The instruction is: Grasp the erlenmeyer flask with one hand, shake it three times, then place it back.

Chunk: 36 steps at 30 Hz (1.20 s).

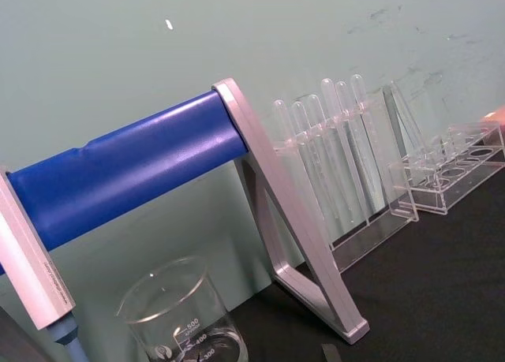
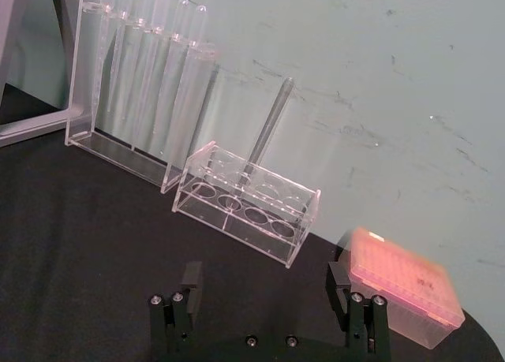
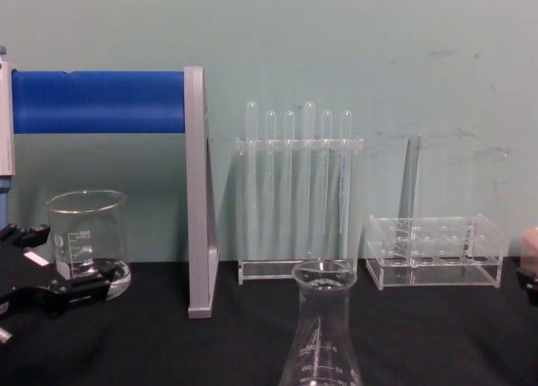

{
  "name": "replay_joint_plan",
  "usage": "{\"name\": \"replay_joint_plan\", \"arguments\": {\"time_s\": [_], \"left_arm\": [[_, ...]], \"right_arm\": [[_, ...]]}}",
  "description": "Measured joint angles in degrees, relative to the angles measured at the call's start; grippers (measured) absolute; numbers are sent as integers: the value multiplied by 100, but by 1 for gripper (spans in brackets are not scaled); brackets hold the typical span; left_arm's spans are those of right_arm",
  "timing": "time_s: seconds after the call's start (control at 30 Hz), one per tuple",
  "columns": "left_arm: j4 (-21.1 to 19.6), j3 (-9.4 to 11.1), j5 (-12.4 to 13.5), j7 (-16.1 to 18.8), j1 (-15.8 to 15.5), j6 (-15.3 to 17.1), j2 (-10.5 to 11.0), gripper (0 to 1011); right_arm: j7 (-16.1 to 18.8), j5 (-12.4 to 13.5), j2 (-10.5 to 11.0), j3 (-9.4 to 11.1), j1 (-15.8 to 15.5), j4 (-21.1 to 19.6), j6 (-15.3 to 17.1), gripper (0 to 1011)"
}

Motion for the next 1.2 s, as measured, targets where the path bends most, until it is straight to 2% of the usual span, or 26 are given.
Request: {"name": "replay_joint_plan", "arguments": {"time_s": [0.6, 0.8, 1.03, 1.2], "left_arm": [[0, 0, 0, 0, 0, 0, 0, 1001], [0, 0, 0, 0, 0, 0, 0, 1001], [0, 0, 0, 0, 0, 0, 0, 1001], [0, 0, 0, 0, 0, 0, 0, 1001]], "right_arm": [[9, 0, -2, 7, -1, 0, 1, 1000], [395, 142, 16, 93, -50, -43, 4, 1000], [1194, 544, 189, 213, -205, -320, -68, 1000], [1622, 751, 298, 270, -308, -550, -109, 1000]]}}
